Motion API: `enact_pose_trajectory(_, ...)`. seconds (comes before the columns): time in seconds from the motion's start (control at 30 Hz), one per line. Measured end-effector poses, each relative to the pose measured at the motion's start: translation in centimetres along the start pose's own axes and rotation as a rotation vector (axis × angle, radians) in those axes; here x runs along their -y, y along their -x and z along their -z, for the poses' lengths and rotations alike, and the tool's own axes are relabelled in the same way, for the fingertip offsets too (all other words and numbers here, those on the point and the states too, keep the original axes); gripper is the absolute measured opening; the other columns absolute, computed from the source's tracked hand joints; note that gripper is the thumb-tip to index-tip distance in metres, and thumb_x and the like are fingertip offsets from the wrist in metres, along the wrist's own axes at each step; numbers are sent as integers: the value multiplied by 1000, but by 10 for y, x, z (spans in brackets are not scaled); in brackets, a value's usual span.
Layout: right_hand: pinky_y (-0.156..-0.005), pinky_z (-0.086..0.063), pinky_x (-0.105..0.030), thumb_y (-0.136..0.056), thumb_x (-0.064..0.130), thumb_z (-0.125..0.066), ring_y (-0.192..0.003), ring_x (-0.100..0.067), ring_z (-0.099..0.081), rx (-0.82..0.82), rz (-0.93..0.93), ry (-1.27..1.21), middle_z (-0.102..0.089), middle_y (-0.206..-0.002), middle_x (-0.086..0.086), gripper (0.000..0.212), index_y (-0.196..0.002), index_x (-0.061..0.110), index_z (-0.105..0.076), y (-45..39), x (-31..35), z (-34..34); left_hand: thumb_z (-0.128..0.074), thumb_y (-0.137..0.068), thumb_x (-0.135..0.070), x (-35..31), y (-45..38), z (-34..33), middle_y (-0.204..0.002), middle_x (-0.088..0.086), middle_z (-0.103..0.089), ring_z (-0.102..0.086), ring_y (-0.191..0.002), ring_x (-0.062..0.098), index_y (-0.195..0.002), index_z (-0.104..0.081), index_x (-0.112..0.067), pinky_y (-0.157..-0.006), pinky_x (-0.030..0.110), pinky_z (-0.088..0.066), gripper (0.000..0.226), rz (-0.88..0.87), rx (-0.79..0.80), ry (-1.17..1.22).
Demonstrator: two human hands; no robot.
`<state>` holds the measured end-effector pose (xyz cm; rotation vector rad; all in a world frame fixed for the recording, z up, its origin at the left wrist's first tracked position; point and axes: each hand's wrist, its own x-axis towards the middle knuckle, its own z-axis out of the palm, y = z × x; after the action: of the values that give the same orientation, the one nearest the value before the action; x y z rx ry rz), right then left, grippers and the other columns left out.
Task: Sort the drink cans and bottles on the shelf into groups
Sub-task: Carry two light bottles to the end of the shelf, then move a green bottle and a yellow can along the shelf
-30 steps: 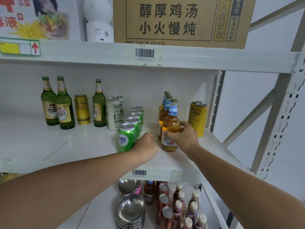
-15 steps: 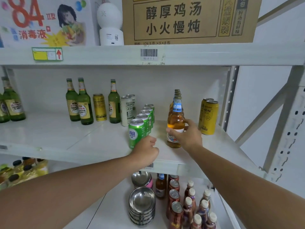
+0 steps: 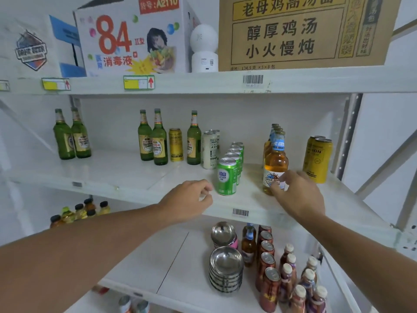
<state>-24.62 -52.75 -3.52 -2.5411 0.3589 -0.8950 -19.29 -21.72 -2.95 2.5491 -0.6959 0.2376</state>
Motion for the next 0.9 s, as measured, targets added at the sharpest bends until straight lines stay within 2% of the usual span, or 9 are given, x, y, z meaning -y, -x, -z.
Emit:
enact_pose_trajectory(0.07,-72,-50,-37,-91,52,-60,-89,-23,-60,11,47,12,-65,-105,0,33,-108,26,-71,12,24,3,-54,-100,-48,20,13,17,-130,-13,-69,-64,-119,9,-130,-64,-35,-100,40,-56,34,3,0,-59)
enact_pose_trajectory(0.13,-74,-53,-36,-86,59,-54,-89,-19,-63,97,90,-2,-71,-105,5,39,-107,31,-72,23,52,-1,-52,-101,-52,43,27,36,-139,-11,-67,-63,-124,13,-138,-60,-36,-102,40,-55,41,30,14,-113)
enact_pose_trajectory(0.23,-84,-59,-39,-85,64,-56,-97,-14,-68,246,121,-31,-75,-115,9,51,-122,32,-71,39,102,-15,-50,-102,-56,86,50,64,-151,-7,-60,-59,-132,19,-147,-54,-33,-105,40,-51,51,103,45,-157)
enact_pose_trajectory(0.33,-93,-58,-41,-90,61,-61,-107,-17,-69,348,170,2,-74,-124,9,51,-131,33,-69,57,151,-35,-49,-102,-58,131,76,90,-157,-5,-56,-57,-135,21,-151,-52,-31,-108,42,-49,56,158,50,-190)
enact_pose_trajectory(0.4,-94,-58,-40,-90,62,-61,-106,-15,-68,389,187,-2,-72,-123,12,50,-133,37,-67,68,179,-49,-48,-102,-59,160,93,104,-157,-5,-55,-56,-135,21,-151,-52,-30,-108,41,-49,57,178,38,-213)
enact_pose_trajectory(0.63,-92,-57,-38,-91,61,-60,-105,-16,-69,413,220,-51,-72,-124,10,51,-135,36,-66,72,243,-91,-50,-102,-58,223,120,138,-157,-6,-55,-57,-135,19,-152,-52,-28,-105,39,-49,58,231,-5,-203)
enact_pose_trajectory(0.9,-98,-56,-40,-95,59,-64,-115,-19,-65,418,201,-152,-68,-132,4,53,-140,33,-61,24,271,-133,-52,-102,-60,245,72,149,-149,-6,-60,-58,-131,21,-149,-53,-30,-106,40,-50,56,273,-76,-149)
